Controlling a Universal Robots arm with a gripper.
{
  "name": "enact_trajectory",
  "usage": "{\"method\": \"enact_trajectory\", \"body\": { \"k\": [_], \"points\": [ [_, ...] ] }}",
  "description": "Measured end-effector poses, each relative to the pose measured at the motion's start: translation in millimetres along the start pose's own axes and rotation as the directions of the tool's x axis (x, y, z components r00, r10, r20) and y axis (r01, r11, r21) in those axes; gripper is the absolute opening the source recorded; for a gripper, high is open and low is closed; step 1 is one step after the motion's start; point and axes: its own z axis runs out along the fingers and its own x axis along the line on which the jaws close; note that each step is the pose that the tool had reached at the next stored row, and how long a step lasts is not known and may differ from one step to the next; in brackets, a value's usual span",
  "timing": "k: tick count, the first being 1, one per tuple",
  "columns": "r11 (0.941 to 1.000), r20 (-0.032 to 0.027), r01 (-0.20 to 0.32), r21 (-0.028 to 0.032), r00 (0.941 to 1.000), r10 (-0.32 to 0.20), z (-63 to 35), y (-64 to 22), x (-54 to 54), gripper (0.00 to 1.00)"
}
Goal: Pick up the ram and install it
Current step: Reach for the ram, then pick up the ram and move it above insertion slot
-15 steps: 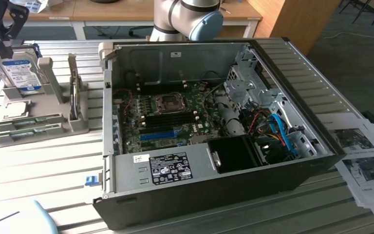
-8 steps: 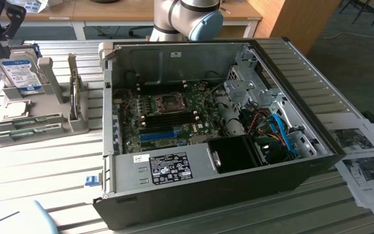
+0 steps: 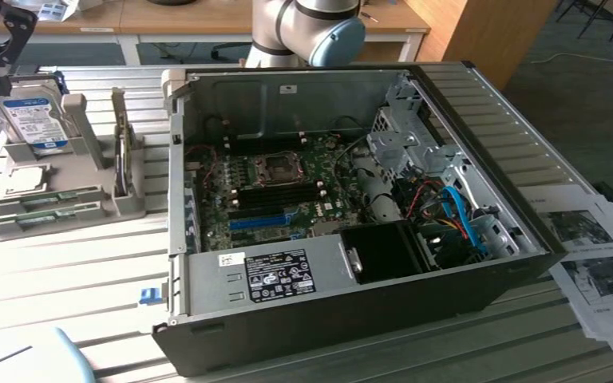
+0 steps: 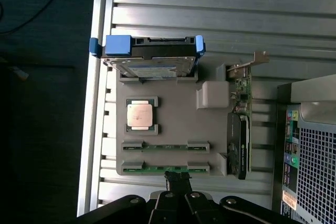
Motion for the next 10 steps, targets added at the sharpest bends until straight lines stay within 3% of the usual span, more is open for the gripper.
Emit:
{"method": "enact_trajectory", "body": {
  "k": [10],
  "points": [
    [1.0,0.0,0.0,0.0,1.0,0.0,0.0,0.0,0.1,0.1]
  ]
}}
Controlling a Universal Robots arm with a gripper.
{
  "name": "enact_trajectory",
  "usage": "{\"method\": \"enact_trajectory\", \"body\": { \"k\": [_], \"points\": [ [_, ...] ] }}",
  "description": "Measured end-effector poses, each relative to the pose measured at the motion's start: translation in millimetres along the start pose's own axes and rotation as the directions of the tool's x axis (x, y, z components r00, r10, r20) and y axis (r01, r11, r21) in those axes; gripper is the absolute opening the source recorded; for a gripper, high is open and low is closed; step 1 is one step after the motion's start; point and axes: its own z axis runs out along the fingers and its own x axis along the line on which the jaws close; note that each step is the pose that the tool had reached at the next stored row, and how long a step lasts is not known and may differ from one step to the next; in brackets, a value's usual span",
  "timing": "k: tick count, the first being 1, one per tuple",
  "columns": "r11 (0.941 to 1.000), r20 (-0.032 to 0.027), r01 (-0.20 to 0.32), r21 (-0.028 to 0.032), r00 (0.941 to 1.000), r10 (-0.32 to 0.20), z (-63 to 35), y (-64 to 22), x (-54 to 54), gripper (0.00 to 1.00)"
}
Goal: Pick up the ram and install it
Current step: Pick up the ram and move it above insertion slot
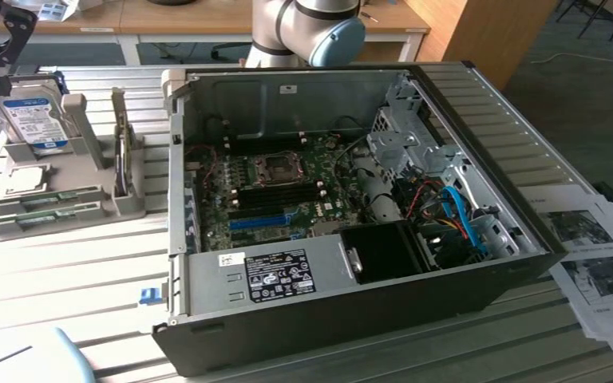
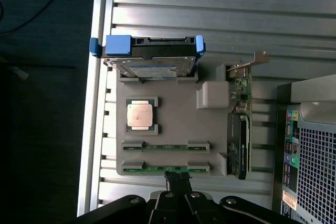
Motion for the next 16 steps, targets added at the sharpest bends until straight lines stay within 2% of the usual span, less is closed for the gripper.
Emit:
{"method": "enact_trajectory", "body": {
  "k": [6,16],
  "points": [
    [0.9999,-0.0005,0.011,0.0006,0.9999,-0.011,0.0,0.0,0.0,0.1],
    [0.9961,-0.004,0.088,0.0038,0.9961,-0.088,0.0,0.0,0.0,0.1]
  ]
}}
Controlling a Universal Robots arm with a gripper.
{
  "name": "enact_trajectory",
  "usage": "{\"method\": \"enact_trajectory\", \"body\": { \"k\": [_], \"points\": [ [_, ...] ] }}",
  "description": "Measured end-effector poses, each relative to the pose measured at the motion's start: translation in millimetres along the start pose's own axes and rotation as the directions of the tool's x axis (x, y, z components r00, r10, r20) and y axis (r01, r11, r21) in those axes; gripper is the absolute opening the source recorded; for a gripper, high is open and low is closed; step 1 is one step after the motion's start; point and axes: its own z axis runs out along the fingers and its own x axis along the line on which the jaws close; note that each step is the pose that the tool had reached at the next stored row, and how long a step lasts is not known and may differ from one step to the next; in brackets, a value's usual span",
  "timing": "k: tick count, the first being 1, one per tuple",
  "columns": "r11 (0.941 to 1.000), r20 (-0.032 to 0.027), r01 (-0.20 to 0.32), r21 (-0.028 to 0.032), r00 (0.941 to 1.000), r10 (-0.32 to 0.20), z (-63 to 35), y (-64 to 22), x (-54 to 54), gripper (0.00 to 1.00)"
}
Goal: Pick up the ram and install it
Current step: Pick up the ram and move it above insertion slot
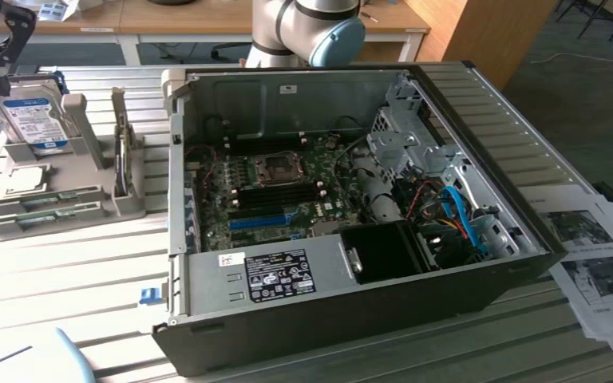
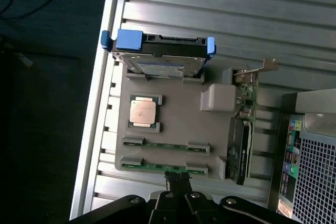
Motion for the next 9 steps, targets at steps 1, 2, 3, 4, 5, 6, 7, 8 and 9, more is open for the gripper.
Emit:
{"method": "enact_trajectory", "body": {
  "k": [1,2,3,4,5,6,7,8,9],
  "points": [
    [1.0,-0.0004,0.008,0.0004,1.0,-0.008,0.0,0.0,0.0,0.1],
    [0.9999,-0.0008,0.017,0.0008,0.9999,-0.017,0.0,0.0,0.0,0.1],
    [0.9997,-0.0011,0.026,0.0011,0.9997,-0.026,0.0,0.0,0.0,0.1],
    [0.9994,-0.0016,0.035,0.0015,0.9994,-0.035,0.0,0.0,0.0,0.1],
    [0.999,-0.002,0.045,0.002,0.999,-0.045,0.0,0.0,0.0,0.1],
    [0.9985,-0.0025,0.055,0.0024,0.9985,-0.055,0.0,0.0,0.0,0.1],
    [0.9978,-0.0031,0.067,0.0029,0.9978,-0.067,0.0,0.0,0.0,0.1],
    [0.997,-0.0036,0.077,0.0034,0.997,-0.077,0.0,0.0,0.0,0.1],
    [0.9961,-0.0041,0.088,0.0038,0.9961,-0.088,0.0,0.0,0.0,0.1]
  ]
}}
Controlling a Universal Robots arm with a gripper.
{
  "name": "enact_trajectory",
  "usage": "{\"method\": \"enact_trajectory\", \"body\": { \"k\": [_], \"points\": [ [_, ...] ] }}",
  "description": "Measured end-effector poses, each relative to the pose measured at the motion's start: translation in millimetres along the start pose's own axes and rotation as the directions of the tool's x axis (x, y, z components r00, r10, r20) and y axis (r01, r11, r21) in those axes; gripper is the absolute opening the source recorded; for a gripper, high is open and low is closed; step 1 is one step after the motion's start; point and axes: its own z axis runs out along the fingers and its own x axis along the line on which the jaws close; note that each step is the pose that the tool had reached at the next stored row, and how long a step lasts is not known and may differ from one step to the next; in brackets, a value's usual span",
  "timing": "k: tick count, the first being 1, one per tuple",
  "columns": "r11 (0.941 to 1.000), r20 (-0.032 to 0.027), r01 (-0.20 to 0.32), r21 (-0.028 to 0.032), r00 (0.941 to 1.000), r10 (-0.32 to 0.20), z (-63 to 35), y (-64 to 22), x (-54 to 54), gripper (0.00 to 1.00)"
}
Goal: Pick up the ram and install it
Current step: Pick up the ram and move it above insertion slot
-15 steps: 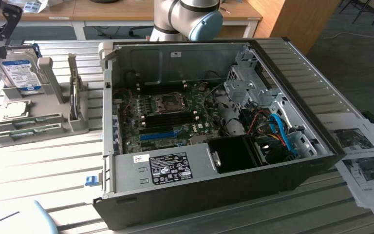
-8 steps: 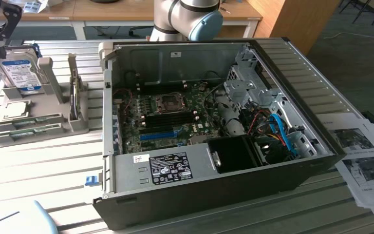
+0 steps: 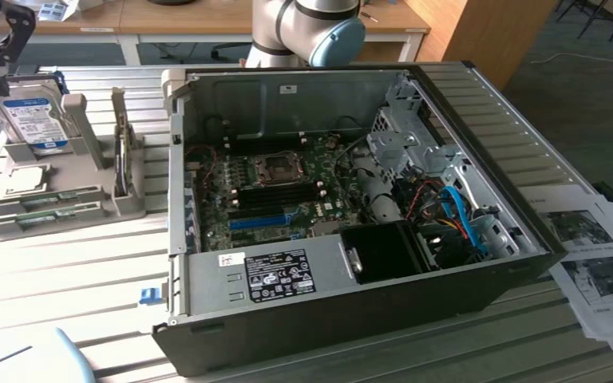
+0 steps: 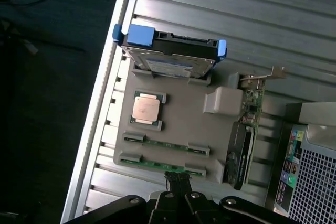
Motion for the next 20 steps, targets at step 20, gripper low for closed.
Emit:
{"method": "enact_trajectory", "body": {
  "k": [20],
  "points": [
    [0.9874,-0.0068,0.158,0.0047,0.9874,-0.158,0.1,0.0,0.0,0.1]
  ]
}}
